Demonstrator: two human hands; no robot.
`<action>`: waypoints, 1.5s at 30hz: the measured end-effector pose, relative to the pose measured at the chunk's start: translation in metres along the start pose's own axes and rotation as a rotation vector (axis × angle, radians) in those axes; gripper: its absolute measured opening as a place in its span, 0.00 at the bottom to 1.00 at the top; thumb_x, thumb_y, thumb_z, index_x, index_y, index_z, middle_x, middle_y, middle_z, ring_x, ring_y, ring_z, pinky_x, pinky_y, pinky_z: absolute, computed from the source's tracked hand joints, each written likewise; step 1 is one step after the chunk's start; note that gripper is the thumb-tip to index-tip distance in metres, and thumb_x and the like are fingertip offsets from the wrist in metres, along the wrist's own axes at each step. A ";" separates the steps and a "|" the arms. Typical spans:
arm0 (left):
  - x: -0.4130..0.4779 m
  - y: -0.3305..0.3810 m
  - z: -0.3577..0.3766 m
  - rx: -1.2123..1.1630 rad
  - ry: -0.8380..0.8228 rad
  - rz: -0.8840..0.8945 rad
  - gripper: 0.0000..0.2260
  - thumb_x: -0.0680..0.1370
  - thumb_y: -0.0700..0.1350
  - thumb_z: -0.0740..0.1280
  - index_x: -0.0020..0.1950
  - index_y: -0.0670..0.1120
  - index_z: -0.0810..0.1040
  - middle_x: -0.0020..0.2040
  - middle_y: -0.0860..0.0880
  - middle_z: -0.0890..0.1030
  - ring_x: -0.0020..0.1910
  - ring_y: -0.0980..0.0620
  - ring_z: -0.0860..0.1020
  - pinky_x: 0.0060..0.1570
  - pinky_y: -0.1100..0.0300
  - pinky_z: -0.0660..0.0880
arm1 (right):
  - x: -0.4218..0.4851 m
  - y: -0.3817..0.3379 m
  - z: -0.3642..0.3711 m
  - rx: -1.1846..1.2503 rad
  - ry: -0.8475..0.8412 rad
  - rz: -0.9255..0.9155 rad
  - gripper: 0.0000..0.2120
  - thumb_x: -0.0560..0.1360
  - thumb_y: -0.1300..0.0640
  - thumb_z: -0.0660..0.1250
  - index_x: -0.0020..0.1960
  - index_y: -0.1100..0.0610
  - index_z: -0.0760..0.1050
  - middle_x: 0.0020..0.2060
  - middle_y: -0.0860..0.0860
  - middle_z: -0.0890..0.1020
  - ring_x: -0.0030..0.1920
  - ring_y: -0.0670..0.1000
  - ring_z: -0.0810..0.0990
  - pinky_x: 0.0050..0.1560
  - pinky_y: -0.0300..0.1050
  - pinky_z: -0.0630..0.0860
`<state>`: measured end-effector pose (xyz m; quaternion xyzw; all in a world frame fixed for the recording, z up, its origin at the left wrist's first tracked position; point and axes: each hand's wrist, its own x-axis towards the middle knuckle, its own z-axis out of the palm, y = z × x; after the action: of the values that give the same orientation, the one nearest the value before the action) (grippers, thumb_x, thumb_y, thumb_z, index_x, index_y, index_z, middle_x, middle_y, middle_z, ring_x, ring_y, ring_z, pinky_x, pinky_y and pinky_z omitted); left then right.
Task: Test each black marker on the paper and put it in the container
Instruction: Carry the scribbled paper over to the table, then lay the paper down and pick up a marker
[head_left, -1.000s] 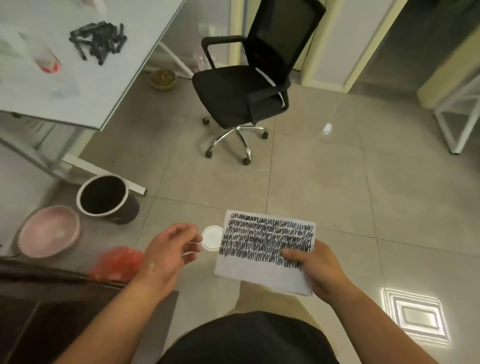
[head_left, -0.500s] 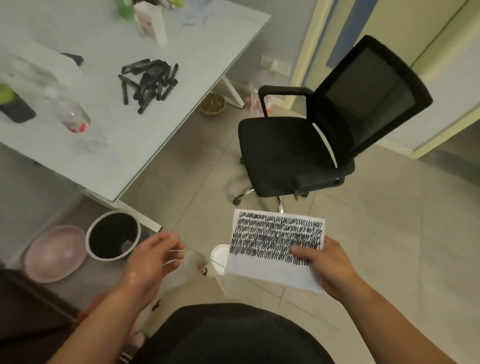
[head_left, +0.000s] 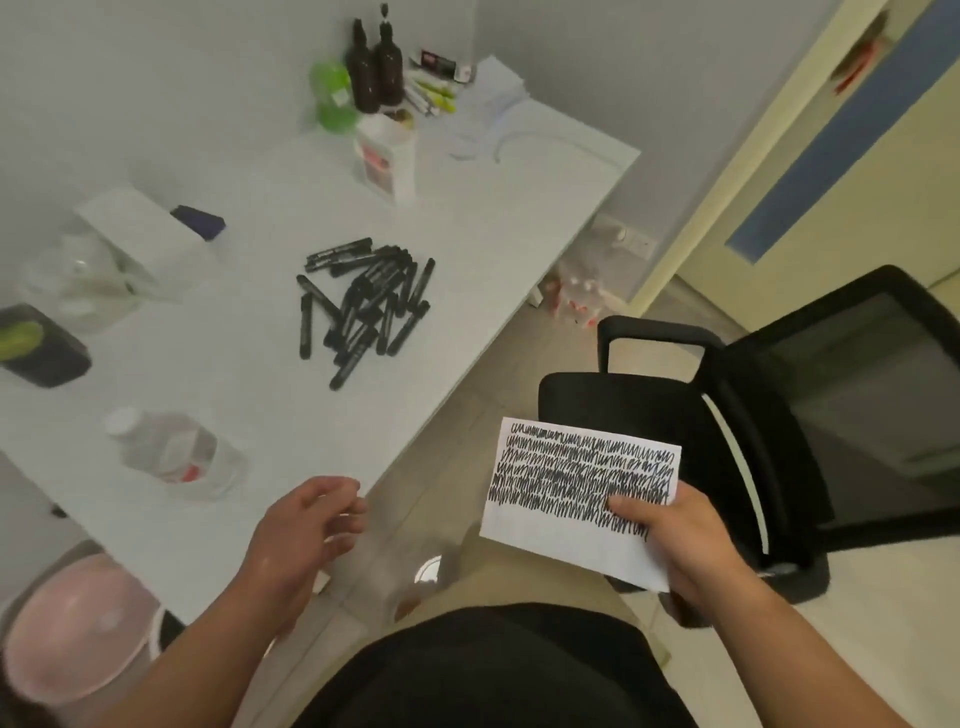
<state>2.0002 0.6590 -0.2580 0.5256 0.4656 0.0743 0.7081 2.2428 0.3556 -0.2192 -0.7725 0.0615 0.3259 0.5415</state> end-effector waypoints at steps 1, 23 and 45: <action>0.011 0.010 -0.001 -0.017 0.012 0.000 0.05 0.79 0.49 0.68 0.49 0.52 0.85 0.47 0.45 0.85 0.47 0.44 0.84 0.44 0.54 0.79 | 0.017 -0.017 0.007 -0.013 -0.011 -0.013 0.13 0.73 0.63 0.77 0.55 0.53 0.82 0.47 0.51 0.89 0.46 0.53 0.89 0.44 0.53 0.85; 0.262 0.134 0.129 -0.039 0.517 -0.155 0.05 0.73 0.51 0.73 0.47 0.59 0.83 0.43 0.52 0.85 0.43 0.54 0.83 0.44 0.57 0.79 | 0.525 -0.307 0.193 -0.816 -0.496 -0.160 0.12 0.67 0.65 0.81 0.44 0.52 0.83 0.46 0.53 0.88 0.44 0.52 0.87 0.45 0.45 0.81; 0.364 -0.011 0.165 0.978 1.064 0.397 0.23 0.77 0.62 0.60 0.71 0.58 0.71 0.63 0.66 0.70 0.62 0.48 0.73 0.65 0.41 0.70 | 0.621 -0.242 0.187 -1.033 -0.689 -1.633 0.14 0.72 0.48 0.69 0.51 0.55 0.85 0.54 0.56 0.81 0.57 0.60 0.77 0.59 0.58 0.74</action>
<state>2.3198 0.7600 -0.4762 0.7475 0.6216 0.2296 0.0462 2.7542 0.7776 -0.4181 -0.5819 -0.7898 0.0488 0.1877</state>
